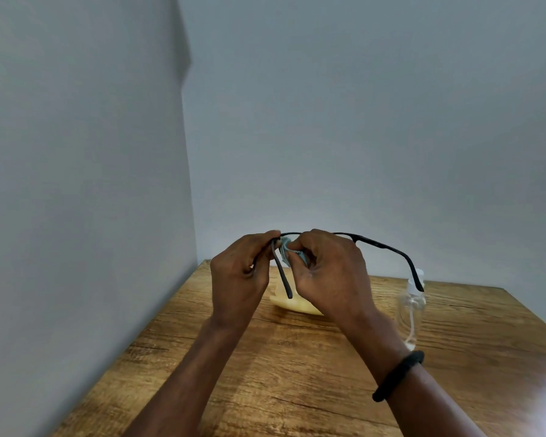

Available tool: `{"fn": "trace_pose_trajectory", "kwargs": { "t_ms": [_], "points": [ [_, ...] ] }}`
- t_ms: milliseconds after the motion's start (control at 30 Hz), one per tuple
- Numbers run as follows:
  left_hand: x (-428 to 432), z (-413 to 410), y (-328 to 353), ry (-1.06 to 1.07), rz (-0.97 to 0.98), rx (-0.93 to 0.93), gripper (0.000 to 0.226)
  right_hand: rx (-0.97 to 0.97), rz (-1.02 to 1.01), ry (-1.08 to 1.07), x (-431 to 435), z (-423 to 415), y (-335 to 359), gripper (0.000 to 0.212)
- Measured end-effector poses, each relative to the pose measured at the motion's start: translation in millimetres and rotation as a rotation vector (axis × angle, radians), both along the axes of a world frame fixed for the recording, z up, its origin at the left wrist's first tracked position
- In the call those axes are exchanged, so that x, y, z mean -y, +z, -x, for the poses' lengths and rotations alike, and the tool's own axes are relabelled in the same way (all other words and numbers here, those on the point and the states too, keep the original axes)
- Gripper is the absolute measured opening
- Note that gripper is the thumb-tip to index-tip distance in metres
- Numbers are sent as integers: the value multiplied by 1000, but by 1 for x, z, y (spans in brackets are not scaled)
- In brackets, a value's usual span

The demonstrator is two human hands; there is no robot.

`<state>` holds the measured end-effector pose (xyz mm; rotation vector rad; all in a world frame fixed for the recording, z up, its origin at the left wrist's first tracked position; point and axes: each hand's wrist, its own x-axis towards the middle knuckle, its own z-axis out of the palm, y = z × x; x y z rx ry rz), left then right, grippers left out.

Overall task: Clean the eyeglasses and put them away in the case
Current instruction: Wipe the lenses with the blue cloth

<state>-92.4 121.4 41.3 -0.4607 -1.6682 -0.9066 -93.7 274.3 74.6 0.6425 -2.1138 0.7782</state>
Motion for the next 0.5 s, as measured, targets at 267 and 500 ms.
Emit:
{"fn": "trace_pose_trajectory", "kwargs": {
  "t_ms": [267, 500],
  "points": [
    [-1, 0, 0, 21, 24, -25, 30, -68, 2, -264, 4, -5, 1, 12],
    [-5, 0, 1, 28, 16, -40, 29, -95, 106, -153, 3, -3, -1, 8]
  ]
}}
